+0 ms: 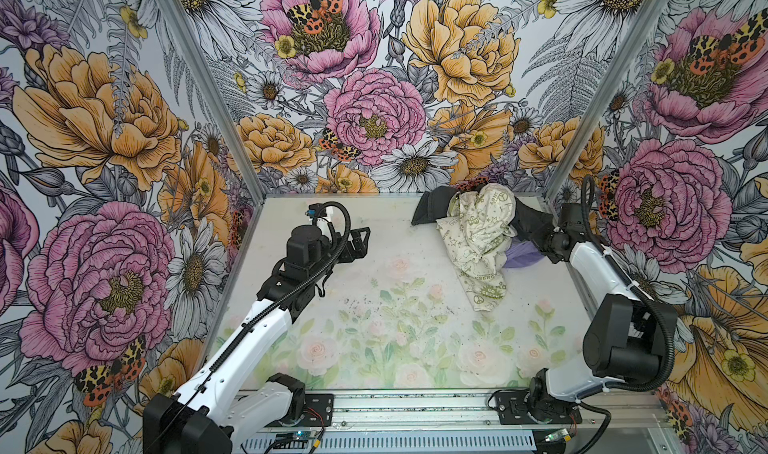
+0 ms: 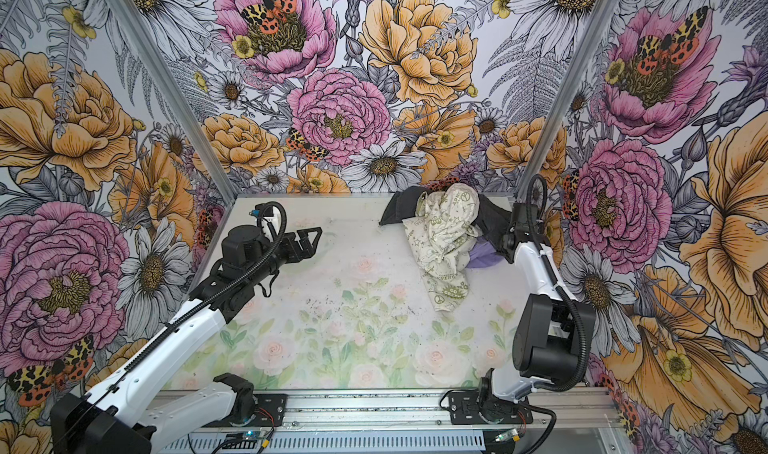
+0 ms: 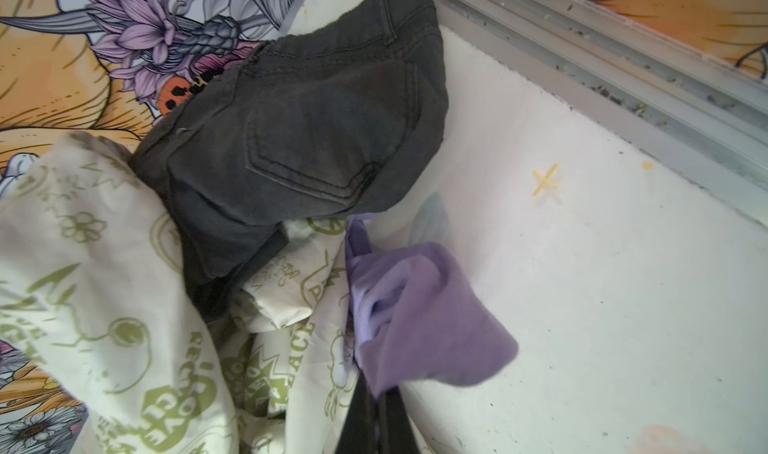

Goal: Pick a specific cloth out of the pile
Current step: 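Close the right gripper on the lavender t-shirt and lift it, then raise the lavender t-shirt and swing it toward the table center with the right gripper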

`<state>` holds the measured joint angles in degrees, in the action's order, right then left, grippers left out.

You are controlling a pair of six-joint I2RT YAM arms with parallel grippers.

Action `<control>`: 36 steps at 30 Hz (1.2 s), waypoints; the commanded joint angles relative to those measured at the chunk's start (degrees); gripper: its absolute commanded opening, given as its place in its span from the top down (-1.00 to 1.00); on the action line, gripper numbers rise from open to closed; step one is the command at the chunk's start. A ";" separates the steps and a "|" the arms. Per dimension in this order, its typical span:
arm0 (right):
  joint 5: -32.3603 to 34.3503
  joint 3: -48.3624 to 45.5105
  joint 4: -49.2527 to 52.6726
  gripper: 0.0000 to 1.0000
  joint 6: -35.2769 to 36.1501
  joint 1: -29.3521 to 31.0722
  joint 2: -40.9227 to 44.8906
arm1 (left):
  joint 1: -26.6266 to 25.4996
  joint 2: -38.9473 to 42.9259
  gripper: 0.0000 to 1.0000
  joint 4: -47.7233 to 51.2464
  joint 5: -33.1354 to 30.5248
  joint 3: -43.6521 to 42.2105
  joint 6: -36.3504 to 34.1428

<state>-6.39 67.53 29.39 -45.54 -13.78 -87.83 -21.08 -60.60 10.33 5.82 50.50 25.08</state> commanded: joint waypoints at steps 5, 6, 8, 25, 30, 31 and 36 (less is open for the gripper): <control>-1.93 6.48 -0.93 1.00 3.23 1.10 3.53 | -0.14 -2.32 -0.97 -3.93 3.70 1.96 -2.23; -2.00 7.21 -0.92 1.00 3.79 1.25 3.67 | -0.25 -2.65 -0.97 -4.12 3.70 2.10 -2.22; -2.04 8.73 -0.99 1.00 5.16 1.70 4.02 | -0.56 -3.19 -0.97 -4.50 3.82 2.56 -2.23; -3.71 21.42 -0.91 1.00 14.17 6.64 5.03 | -3.70 -7.19 -0.96 -6.64 4.02 6.19 -2.85; -3.41 24.77 -0.90 1.00 16.29 7.51 5.55 | -4.90 -7.43 -0.96 -7.04 3.68 6.54 -2.80; -3.31 25.37 -0.88 1.00 16.70 7.67 5.61 | -5.08 -7.60 -0.96 -7.00 3.61 6.70 -2.83; -3.19 27.77 -0.90 1.00 17.67 7.94 5.96 | -6.07 -7.94 -0.95 -7.03 3.11 7.33 -2.84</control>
<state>-9.93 91.24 32.84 -29.74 -6.04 -85.12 -26.52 -68.05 4.45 8.49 55.57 23.53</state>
